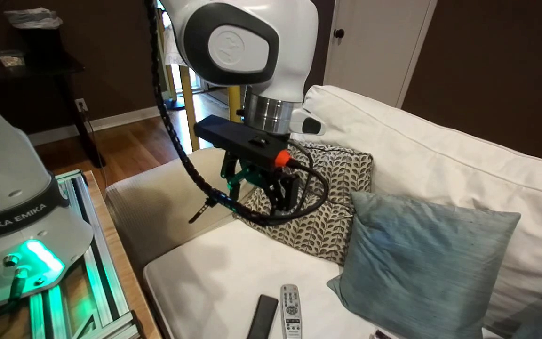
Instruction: Put both remote controls into the armrest
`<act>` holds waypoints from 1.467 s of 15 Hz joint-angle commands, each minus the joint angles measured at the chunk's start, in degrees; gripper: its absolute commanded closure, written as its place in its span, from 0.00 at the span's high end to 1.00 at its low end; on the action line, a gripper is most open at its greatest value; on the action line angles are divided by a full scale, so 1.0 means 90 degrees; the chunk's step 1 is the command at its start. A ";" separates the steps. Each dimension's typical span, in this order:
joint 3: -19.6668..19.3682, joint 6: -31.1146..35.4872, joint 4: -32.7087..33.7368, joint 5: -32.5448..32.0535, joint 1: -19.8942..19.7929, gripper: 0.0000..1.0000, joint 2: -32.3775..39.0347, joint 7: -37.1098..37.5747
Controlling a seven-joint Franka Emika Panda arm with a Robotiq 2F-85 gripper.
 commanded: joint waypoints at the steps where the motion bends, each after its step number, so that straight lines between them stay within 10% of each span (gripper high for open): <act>1: 0.0208 -0.0018 0.0010 -0.0002 -0.0192 1.00 0.0045 0.0009; 8: 0.0233 -0.0019 0.0035 -0.0001 -0.0204 1.00 0.0059 0.0010; 22: 0.1063 0.1864 0.1946 -0.0128 -0.1035 1.00 0.3280 -0.0186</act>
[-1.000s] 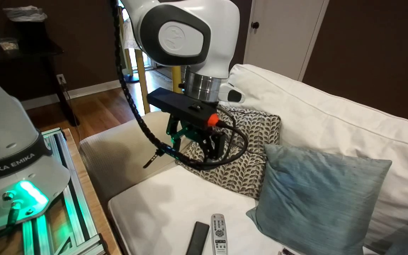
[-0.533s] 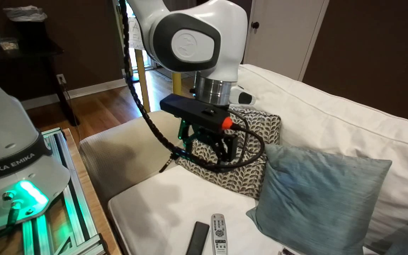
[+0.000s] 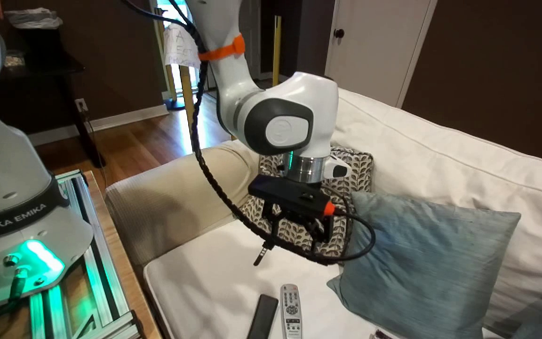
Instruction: Put both remote controls into the armrest
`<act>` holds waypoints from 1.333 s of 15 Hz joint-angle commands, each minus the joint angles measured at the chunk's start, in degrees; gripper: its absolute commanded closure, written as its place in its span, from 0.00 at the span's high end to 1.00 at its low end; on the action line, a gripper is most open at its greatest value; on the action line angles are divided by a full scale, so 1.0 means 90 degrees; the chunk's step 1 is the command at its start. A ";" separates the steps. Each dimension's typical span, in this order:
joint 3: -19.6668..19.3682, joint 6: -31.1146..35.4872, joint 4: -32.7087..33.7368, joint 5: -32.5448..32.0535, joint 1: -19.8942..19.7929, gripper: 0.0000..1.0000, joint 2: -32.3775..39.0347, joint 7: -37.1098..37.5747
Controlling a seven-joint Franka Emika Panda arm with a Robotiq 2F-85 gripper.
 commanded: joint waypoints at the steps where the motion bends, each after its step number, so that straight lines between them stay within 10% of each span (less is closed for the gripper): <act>1: 0.0348 -0.0270 0.0402 0.0136 -0.0426 1.00 0.0203 -0.0317; 8: 0.0275 -0.0071 0.0390 -0.0011 -0.0366 1.00 0.0248 -0.0142; 20: 0.0405 0.1507 0.1387 -0.0213 -0.0759 1.00 0.2480 -0.0292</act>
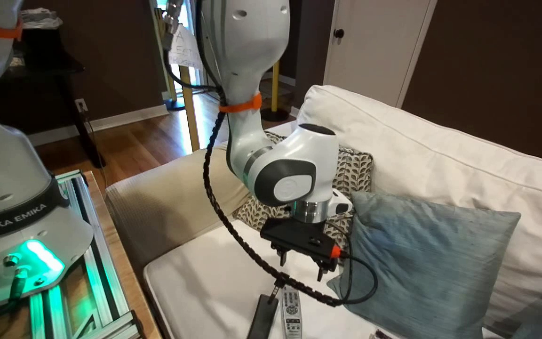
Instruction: Put both remote controls into the armrest
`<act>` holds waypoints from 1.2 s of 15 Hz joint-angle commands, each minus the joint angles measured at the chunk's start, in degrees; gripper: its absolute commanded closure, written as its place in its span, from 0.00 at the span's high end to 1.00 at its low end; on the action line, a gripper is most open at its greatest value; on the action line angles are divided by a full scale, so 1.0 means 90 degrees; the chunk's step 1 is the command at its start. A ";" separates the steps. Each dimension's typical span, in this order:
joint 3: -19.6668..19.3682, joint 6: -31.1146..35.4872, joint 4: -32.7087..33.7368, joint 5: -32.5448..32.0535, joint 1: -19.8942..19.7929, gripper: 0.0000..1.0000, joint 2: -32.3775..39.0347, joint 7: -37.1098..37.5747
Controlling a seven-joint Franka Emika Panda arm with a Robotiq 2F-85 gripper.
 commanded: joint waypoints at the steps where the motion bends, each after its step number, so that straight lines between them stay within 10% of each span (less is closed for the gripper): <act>1: 0.0096 0.0199 0.0589 -0.0131 -0.0214 1.00 0.0860 -0.0084; 18: 0.0160 -0.0872 0.2492 -0.0137 -0.0266 1.00 0.2686 -0.0309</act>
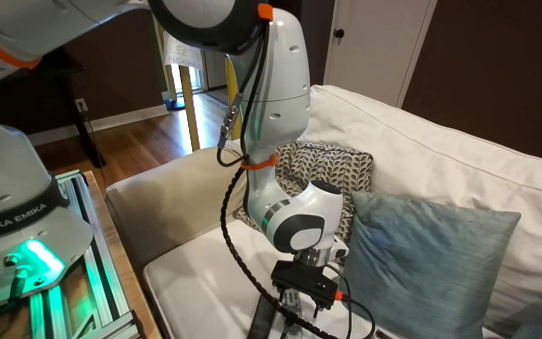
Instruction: Put both remote controls into the armrest
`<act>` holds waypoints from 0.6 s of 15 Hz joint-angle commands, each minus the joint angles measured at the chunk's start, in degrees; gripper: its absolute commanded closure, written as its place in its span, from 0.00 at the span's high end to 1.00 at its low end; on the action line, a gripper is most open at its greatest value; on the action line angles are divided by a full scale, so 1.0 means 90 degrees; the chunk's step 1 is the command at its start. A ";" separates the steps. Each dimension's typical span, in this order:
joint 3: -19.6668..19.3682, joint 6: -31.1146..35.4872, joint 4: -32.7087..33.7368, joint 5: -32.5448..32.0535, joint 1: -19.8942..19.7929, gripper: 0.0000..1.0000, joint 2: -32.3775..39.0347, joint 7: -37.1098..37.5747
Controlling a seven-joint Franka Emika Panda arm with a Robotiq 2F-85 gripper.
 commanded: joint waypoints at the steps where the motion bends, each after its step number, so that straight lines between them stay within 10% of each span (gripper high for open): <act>1: 0.0048 -0.0374 0.0348 -0.0111 -0.0094 1.00 0.0290 -0.0170; 9: 0.0035 -0.0296 0.0559 -0.0039 -0.0188 1.00 0.0528 -0.0118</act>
